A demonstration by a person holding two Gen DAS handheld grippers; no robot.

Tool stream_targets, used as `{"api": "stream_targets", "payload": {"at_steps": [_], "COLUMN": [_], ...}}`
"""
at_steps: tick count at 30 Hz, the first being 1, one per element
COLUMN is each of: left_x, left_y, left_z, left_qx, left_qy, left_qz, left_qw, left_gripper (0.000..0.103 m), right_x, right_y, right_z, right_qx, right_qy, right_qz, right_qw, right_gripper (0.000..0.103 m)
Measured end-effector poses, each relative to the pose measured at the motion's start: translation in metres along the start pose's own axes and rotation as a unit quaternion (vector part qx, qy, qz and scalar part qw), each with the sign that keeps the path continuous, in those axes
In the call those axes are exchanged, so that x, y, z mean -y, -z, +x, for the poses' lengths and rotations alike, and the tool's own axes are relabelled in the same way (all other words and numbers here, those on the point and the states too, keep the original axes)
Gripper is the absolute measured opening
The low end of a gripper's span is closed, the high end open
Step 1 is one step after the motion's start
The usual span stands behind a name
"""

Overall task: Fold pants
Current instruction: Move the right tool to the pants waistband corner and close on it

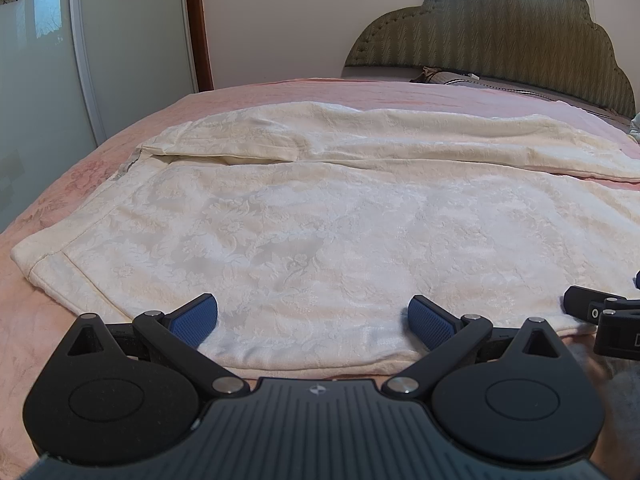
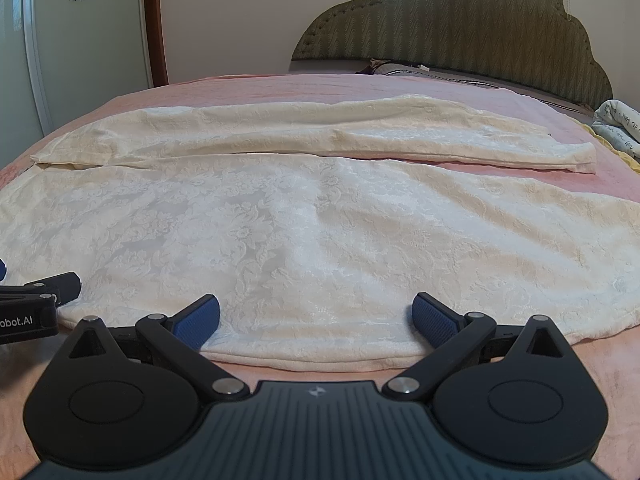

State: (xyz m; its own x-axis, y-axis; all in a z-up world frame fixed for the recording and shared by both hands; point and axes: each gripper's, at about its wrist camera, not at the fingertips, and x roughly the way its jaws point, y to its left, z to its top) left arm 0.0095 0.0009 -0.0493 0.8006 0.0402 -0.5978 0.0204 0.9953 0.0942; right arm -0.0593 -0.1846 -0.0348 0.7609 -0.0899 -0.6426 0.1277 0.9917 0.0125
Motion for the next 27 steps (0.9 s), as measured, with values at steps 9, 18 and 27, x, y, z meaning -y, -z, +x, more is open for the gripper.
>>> {"api": "stream_targets", "payload": {"at_steps": [9, 18, 27], "left_x": [-0.013, -0.058, -0.083], "left_y": [-0.007, -0.059, -0.091], "left_z": [-0.013, -0.029, -0.012], "left_qx": [0.011, 0.055, 0.067], "left_qy": [0.045, 0.026, -0.002], "left_qz": [-0.019, -0.047, -0.014], "left_qw": [0.9988, 0.9970, 0.9977], "left_gripper": [0.103, 0.102, 0.103], "right_x": [0.003, -0.038, -0.073], "right_y": [-0.004, -0.082, -0.185], "right_z": [-0.007, -0.028, 0.084], "right_qx": [-0.007, 0.093, 0.056], "right_qy": [-0.016, -0.180, -0.257], "right_qz": [-0.001, -0.187, -0.209], "right_qw": [1.000, 0.961, 0.942], "right_gripper": [0.103, 0.103, 0.103]}}
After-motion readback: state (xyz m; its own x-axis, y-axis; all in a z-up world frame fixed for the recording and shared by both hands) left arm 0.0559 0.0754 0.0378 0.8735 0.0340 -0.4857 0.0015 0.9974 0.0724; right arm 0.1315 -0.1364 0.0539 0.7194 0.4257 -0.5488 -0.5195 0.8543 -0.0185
